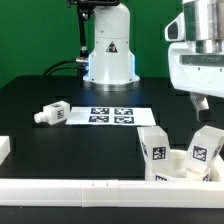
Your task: Assemble stool
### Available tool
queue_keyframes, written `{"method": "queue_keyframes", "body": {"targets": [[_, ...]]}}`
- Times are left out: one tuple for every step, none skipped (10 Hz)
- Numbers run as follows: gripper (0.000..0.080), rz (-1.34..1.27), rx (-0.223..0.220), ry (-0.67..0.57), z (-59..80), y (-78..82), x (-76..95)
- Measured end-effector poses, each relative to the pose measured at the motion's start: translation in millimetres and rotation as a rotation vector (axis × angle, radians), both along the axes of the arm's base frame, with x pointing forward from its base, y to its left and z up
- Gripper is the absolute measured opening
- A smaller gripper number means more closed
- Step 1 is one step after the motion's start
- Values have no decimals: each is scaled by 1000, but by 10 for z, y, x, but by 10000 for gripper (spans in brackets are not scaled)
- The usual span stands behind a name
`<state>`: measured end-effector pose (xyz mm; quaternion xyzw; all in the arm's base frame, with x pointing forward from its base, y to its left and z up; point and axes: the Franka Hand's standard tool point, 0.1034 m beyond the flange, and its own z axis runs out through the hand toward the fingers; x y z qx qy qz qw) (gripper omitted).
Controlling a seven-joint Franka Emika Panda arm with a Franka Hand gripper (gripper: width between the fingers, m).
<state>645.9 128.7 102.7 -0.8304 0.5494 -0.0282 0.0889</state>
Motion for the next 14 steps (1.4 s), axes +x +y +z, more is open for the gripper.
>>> {"method": "queue_keyframes", "body": {"targets": [[649,48,-8,-5,-4,-4,-1],[649,121,-19,-14,-4,-6,0],[649,213,-37,-20,1,-10,-3],[649,476,-92,-27,39,-22,-16],[649,668,-127,-45,63,-25,-14],[649,769,-143,-47,49,-34,-25],[649,832,-156,-53,50,-50,-20],[649,898,-171,-57,49,-66,-18],[649,956,-180,-61,47,-75,-17],[649,1076,-203,-58,35,-81,-22],[649,1349,-220,-26,-7,-32,-37],[649,1470,-217,-13,-29,54,-15],[649,1486,-245,-53,10,84,2],[649,1560,-254,-52,2,34,-14]]}}
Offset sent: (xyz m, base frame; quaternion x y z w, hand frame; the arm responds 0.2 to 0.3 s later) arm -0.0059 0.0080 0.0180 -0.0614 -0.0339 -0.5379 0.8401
